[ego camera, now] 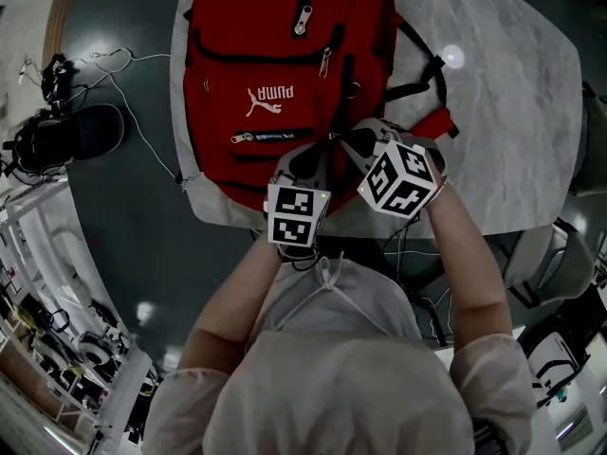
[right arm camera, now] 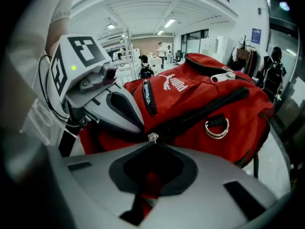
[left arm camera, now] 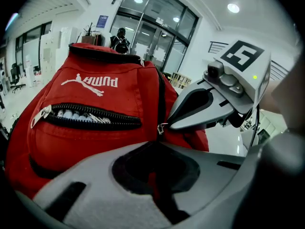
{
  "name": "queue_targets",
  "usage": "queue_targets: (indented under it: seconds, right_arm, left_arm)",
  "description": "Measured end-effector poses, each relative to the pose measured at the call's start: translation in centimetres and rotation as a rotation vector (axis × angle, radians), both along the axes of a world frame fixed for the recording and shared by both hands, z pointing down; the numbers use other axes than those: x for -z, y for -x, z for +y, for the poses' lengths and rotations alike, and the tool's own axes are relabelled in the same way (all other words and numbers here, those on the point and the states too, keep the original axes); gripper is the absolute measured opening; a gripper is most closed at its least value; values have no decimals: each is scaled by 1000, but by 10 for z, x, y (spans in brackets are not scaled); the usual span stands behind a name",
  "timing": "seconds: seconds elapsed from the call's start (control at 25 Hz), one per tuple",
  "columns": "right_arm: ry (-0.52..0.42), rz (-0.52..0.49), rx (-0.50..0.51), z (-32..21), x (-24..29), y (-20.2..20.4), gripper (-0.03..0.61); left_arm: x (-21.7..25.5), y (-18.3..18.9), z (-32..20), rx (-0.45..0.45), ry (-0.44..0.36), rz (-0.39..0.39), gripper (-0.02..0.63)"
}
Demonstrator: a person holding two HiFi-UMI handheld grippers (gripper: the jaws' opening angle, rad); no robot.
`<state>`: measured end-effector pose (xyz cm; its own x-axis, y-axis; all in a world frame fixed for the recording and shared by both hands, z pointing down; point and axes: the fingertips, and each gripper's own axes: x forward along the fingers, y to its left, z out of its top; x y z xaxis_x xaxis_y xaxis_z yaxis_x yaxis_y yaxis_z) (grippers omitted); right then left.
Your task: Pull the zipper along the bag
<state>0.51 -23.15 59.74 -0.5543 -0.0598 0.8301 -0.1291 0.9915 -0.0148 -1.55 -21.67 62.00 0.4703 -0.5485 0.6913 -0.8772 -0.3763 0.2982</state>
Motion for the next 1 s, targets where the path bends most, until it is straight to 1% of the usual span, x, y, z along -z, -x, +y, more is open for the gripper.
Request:
queue_targets:
  seconds: [0.16,0.4,0.52,0.64,0.72,0.8,1.0]
  right_arm:
    - [-23,42,-2,-1,1,-5,28]
    - [-49,79,-75,-15,9,-14,28]
    - [-64,94,-66,-16,12,-16,26]
    - [-118,109,-65,-21,15,-17,26]
    - [-163,105,-84,-29,22,-18,26]
    - [-188,95,-112,-37,30,-19,26]
    - [-172,107,-167,-44,41,-23,26]
  left_arm:
    - [-1,-1,-1,1,-2,-20,20]
    - [-3,-1,-3,-6,5,-31,19]
    - [-3,0,-3,-6,8,-31,20]
    - [-2,0,-3,-6,6,-30,20]
    - [-2,0,-4,-10,-7,-33,20]
    - [-1,0,-4,-16,-20,-41,20]
    - [1,-1,-1,-24,0,-28,19]
